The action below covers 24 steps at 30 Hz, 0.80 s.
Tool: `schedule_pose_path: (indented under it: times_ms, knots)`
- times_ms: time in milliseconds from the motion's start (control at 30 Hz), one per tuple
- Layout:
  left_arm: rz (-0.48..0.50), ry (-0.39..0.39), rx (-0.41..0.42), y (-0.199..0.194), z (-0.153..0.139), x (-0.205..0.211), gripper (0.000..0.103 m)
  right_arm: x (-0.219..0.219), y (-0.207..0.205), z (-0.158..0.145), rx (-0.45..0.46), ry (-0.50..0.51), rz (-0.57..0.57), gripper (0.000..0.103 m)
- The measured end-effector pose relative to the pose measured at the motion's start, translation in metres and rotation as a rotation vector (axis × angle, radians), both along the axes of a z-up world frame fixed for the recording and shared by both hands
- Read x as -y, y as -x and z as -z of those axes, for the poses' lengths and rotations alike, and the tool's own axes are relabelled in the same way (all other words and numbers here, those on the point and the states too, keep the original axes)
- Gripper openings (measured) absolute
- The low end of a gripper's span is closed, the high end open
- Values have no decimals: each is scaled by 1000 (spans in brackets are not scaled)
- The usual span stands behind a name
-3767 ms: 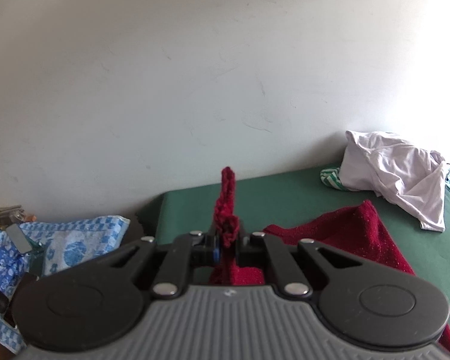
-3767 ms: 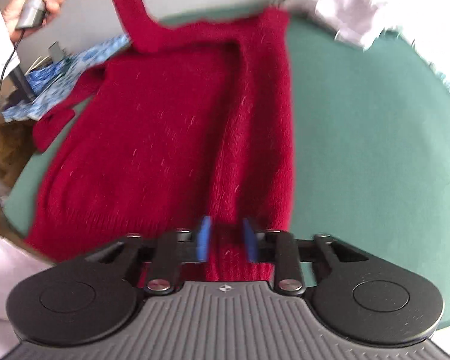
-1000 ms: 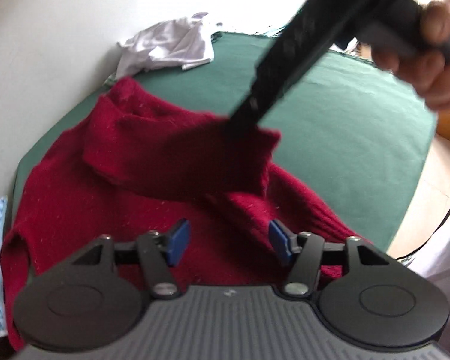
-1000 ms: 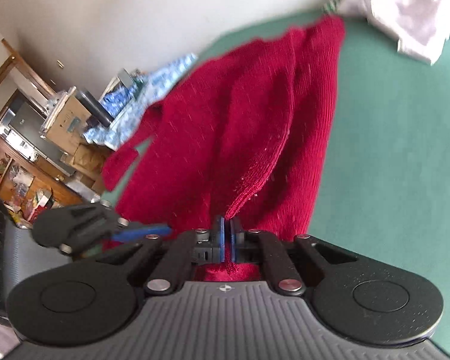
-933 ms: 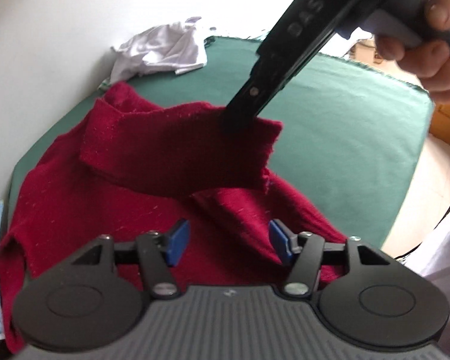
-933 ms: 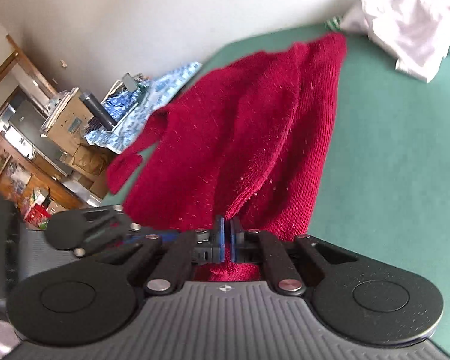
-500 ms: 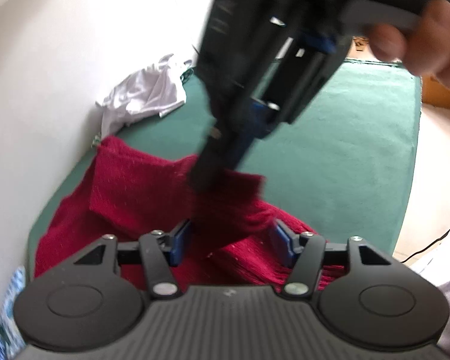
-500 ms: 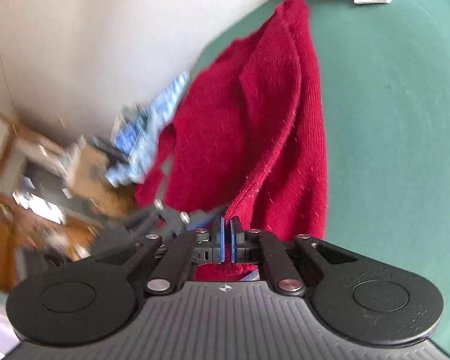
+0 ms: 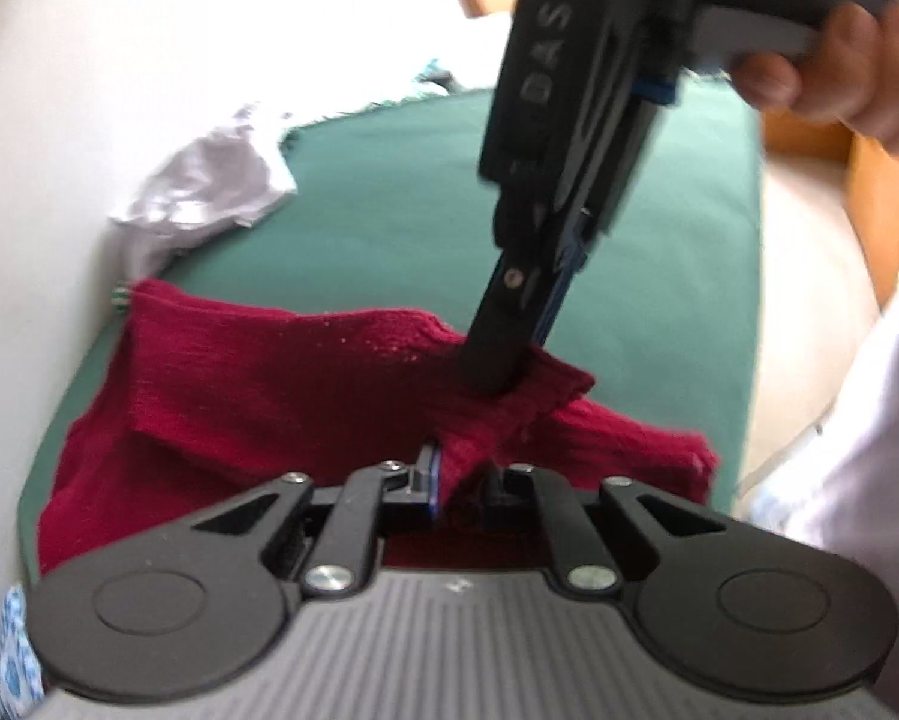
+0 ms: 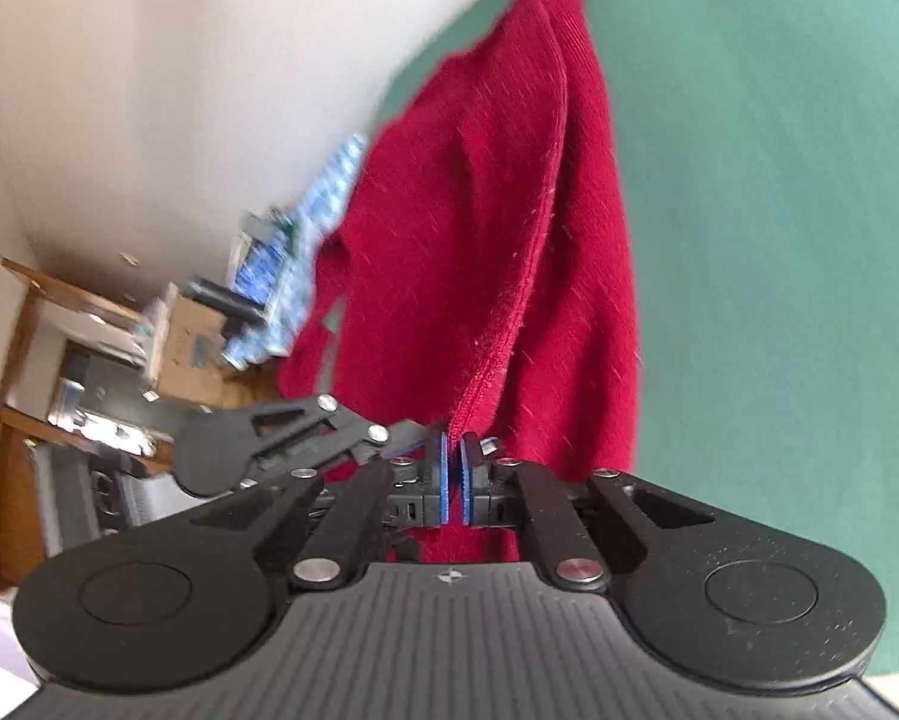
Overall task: Fold clothes
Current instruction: 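Open both grippers, then pinch the folded sweater edge with the right gripper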
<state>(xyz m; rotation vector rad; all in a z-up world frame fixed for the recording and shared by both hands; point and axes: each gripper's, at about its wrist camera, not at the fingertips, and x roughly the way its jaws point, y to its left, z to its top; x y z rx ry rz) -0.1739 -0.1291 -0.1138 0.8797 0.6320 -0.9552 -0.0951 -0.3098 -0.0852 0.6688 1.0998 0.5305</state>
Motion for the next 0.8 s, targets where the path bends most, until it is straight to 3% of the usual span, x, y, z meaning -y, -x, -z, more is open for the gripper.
schedule_pose_path:
  times_ms: [100,133,167,233,300,333,367,400,500,567,700,800]
  knots:
    - [28,-18,-33,4,7,-2,8,-17,-1,11,-29,165,-99,10]
    - [37,-19,-35,3,5,-4,13,-19,-5,7,-14,195,-126,15]
    - [48,-20,-42,2,2,-6,20,-20,-9,1,10,225,-151,19]
    - [71,-19,-72,1,-6,-12,22,-23,-18,-9,58,283,-202,20]
    - [83,-24,-122,-4,-15,-18,25,-19,-36,-31,170,347,-197,23]
    - [90,-30,-138,-4,-20,-23,30,-16,-49,-41,223,370,-181,31]
    - [93,-31,-139,-4,-25,-27,37,-13,-64,-50,272,384,-158,42]
    - [87,-22,-127,-6,-31,-31,39,-10,-80,-56,319,393,-136,45]
    - [23,44,-117,-18,-49,-37,38,-8,-136,-59,410,423,-92,47]
    - [-23,89,-121,-28,-55,-33,35,-4,-176,-52,411,408,-62,46]
    - [-91,143,-182,-49,-36,-6,31,-12,-263,-31,365,350,24,44]
    - [-107,115,-236,-52,-10,8,29,-17,-312,-17,348,347,65,44]
